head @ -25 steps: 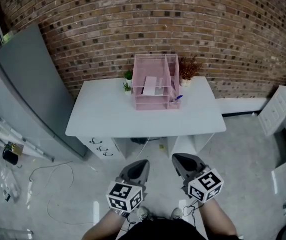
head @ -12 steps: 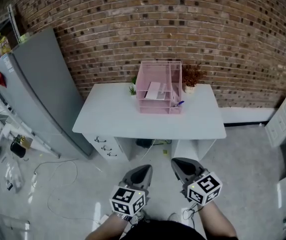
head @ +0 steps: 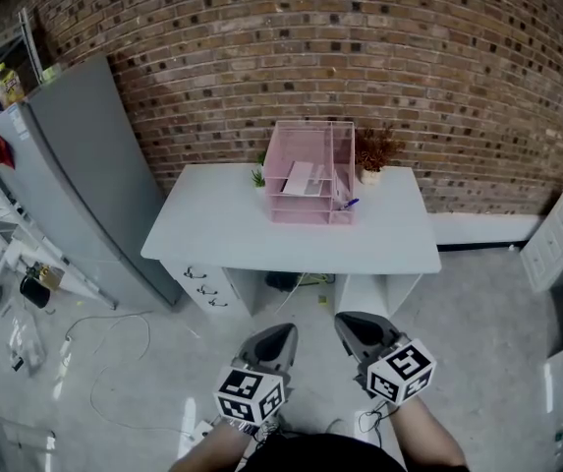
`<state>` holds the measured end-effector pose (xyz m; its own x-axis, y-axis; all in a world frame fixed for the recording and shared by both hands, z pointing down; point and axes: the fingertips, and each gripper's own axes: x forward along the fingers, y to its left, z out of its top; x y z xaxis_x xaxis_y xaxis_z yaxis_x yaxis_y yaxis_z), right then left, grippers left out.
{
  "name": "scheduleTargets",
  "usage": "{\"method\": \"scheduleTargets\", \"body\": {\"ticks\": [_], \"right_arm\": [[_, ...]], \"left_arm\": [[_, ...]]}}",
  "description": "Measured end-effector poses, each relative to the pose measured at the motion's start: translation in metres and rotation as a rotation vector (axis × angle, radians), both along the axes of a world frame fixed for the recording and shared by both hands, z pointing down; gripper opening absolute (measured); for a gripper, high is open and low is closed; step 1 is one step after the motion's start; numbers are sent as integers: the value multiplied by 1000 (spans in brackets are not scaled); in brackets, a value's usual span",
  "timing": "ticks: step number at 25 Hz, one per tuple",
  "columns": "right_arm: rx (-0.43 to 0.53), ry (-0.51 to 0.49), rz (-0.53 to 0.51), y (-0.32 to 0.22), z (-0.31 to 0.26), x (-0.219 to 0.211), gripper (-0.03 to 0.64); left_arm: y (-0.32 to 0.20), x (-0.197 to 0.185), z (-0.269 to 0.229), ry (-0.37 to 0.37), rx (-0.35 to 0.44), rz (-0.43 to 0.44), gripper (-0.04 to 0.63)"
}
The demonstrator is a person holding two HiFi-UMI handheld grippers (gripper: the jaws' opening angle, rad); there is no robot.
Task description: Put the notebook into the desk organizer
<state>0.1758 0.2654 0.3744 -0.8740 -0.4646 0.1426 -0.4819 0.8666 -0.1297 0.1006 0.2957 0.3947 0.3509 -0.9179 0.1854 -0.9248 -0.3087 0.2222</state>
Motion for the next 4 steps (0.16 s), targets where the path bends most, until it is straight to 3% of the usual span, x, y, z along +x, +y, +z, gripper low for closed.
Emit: {"method": "scheduleTargets", "body": {"ticks": [4], "right_arm": [[5, 0, 4, -1, -3, 0, 3]], "left_arm": [[-2, 0, -2, 3, 4, 4, 6]]}}
